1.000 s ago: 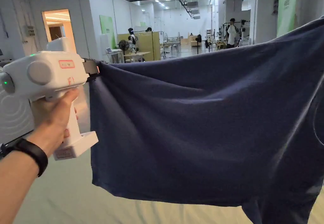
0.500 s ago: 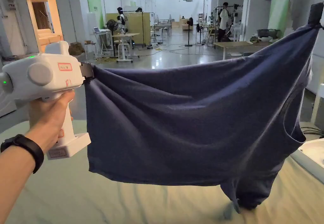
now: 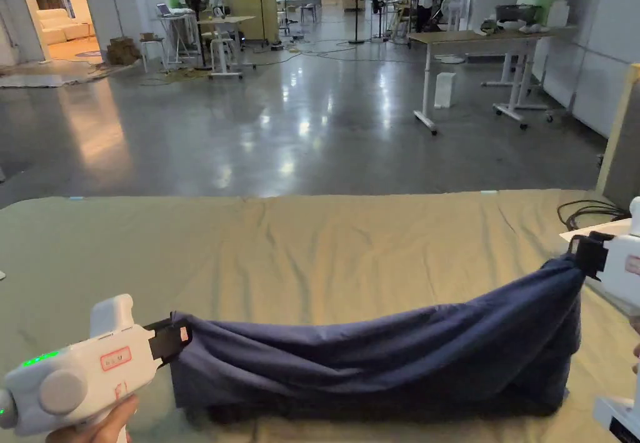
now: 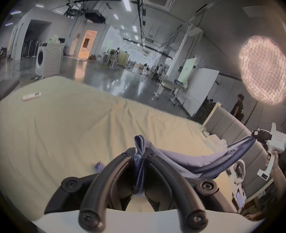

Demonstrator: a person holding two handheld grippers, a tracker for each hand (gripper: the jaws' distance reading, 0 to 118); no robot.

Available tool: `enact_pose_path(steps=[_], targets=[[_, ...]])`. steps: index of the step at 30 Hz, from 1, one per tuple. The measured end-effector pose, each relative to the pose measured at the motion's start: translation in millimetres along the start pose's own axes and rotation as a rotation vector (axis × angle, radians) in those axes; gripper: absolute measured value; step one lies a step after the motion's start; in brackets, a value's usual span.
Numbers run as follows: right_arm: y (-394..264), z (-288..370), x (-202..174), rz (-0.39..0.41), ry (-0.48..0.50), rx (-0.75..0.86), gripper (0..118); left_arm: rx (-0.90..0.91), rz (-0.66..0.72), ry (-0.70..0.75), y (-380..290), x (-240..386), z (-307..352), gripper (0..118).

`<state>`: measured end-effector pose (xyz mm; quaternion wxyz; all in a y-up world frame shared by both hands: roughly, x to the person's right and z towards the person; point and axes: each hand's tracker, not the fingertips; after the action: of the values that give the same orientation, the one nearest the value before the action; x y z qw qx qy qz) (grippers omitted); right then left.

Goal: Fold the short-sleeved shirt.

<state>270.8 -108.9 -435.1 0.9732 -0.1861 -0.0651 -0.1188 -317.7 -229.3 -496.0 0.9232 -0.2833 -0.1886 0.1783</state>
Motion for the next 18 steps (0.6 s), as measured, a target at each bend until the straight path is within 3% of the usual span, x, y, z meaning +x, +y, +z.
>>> enact_pose_path(steps=[2,9,15,18], targets=[[-37.3,35.4,15.0,-0.011,-0.007,0.0,2,-0.015,0.023,-0.093,-31.2,-20.2,19.1,11],[-150.2,154.4,70.5,-0.146,-0.043,-0.108,2,-0.058,0.009,-0.119,-134.0,-29.3,118.2,11],[-209.7,215.8,83.7,-0.194,-0.064,-0.173,2,-0.147,-0.016,-0.172,-192.5,-17.5,158.0,11],[-230.2,228.2,87.8,-0.174,-0.087,-0.21,2,-0.166,-0.009,-0.16,-213.2,-22.5,166.2,11]])
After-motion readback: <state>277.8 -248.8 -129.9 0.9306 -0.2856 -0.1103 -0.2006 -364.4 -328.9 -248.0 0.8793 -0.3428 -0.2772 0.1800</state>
